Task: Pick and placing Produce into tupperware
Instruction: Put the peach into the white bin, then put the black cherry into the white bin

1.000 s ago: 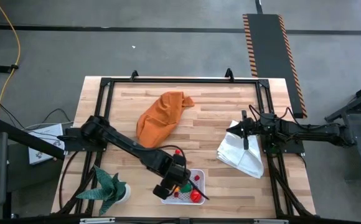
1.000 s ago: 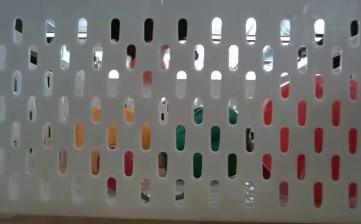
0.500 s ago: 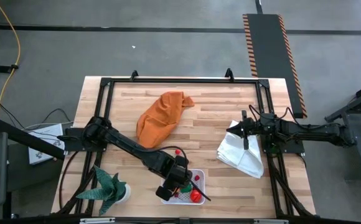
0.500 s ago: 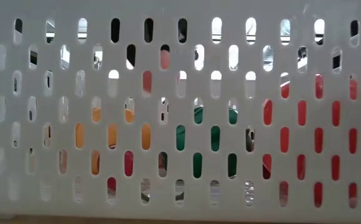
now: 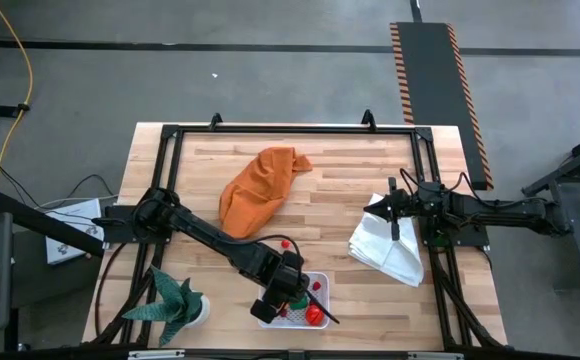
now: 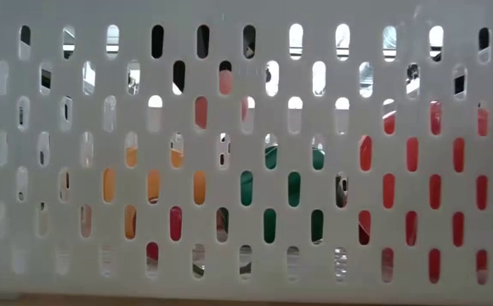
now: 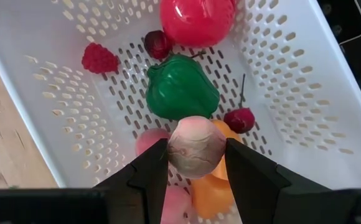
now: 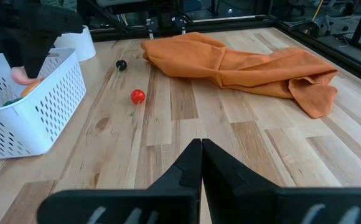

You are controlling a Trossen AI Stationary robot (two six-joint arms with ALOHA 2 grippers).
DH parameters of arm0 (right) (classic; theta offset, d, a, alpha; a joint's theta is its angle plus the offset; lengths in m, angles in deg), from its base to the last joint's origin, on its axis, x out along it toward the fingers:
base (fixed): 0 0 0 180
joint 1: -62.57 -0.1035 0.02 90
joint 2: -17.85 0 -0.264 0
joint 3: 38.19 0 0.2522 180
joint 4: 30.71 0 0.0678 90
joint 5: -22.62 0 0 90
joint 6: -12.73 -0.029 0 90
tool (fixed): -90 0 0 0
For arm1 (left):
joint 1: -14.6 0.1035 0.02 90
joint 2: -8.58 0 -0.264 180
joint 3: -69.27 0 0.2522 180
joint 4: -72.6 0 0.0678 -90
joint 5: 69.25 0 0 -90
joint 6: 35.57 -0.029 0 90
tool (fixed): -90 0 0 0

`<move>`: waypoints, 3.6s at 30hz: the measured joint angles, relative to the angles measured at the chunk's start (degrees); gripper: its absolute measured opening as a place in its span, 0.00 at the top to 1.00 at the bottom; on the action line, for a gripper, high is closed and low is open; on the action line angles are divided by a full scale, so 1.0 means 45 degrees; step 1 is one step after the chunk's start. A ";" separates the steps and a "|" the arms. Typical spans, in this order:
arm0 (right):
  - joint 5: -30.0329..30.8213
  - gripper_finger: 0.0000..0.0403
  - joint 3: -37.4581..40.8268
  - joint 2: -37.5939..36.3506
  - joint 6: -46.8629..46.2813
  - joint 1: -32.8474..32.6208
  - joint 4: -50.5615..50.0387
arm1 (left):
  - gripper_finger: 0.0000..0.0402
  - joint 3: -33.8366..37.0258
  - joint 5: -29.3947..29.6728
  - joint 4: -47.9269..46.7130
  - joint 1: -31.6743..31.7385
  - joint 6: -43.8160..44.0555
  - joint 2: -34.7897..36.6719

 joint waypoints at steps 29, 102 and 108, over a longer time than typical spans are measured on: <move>0.0002 1.00 0.0003 0.0000 0.0002 0.0000 0.0000 | 0.58 -0.1761 -0.0054 -0.1713 0.0010 -0.0675 0.0015; 0.0000 1.00 0.0002 0.0005 0.0002 0.0000 -0.0005 | 0.97 -0.3725 -0.0182 -0.9996 0.5673 -0.2614 0.4883; 0.0000 1.00 0.0002 0.0000 0.0002 0.0000 -0.0005 | 0.97 -0.1372 -0.0343 -0.9686 0.6517 -0.2691 0.6572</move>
